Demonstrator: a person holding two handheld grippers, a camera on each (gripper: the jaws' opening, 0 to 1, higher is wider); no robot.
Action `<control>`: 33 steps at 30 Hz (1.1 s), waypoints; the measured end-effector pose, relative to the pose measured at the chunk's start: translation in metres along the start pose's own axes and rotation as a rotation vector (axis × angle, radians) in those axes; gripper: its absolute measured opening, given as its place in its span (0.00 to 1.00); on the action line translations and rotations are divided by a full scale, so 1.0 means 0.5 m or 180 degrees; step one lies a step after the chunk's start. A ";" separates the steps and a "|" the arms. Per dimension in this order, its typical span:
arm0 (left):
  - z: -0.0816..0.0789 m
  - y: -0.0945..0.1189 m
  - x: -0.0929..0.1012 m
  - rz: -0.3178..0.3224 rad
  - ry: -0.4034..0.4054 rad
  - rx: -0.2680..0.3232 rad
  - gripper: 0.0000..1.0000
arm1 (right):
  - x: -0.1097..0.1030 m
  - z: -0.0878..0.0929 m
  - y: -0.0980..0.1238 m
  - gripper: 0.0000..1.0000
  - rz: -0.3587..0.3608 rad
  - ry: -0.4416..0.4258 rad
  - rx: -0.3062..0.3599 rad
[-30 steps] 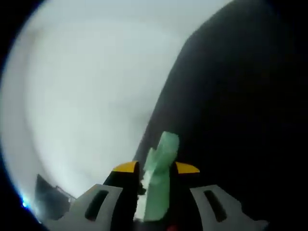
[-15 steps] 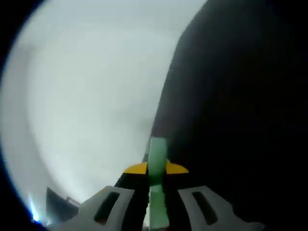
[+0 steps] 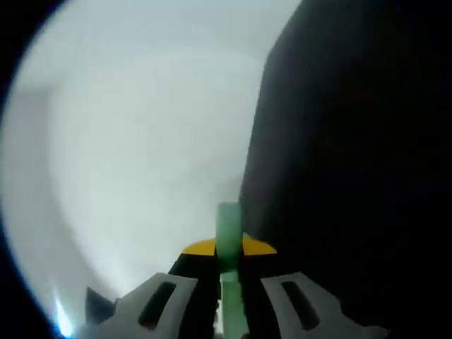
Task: Pick up the broom and sweep the trash on the tabletop into the dustpan.
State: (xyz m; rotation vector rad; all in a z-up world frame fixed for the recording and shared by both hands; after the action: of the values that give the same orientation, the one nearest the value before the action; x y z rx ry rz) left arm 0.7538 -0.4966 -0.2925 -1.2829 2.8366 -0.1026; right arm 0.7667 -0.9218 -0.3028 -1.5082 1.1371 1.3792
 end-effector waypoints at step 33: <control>0.011 0.000 0.007 0.0090 0.0090 -0.0121 0.38 | -0.098 -0.008 -0.099 0.11 -0.1065 -0.0119 0.0178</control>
State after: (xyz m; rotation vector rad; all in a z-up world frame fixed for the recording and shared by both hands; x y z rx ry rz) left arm 0.7519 -0.4994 -0.2979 -1.2579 2.8929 -0.0672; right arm 0.8147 -0.9058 -0.2549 -1.5442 0.8465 1.1326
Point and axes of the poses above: the point that each gripper's makers call its tool centre point, and the gripper's own axes: y roughly backward along the fingers, x roughly to its right, z roughly out of its underside, the point moved 8 cm from there along y, roughly backward along the fingers, and after that the axes turned 5 degrees about -y, right-handed, at the moved point
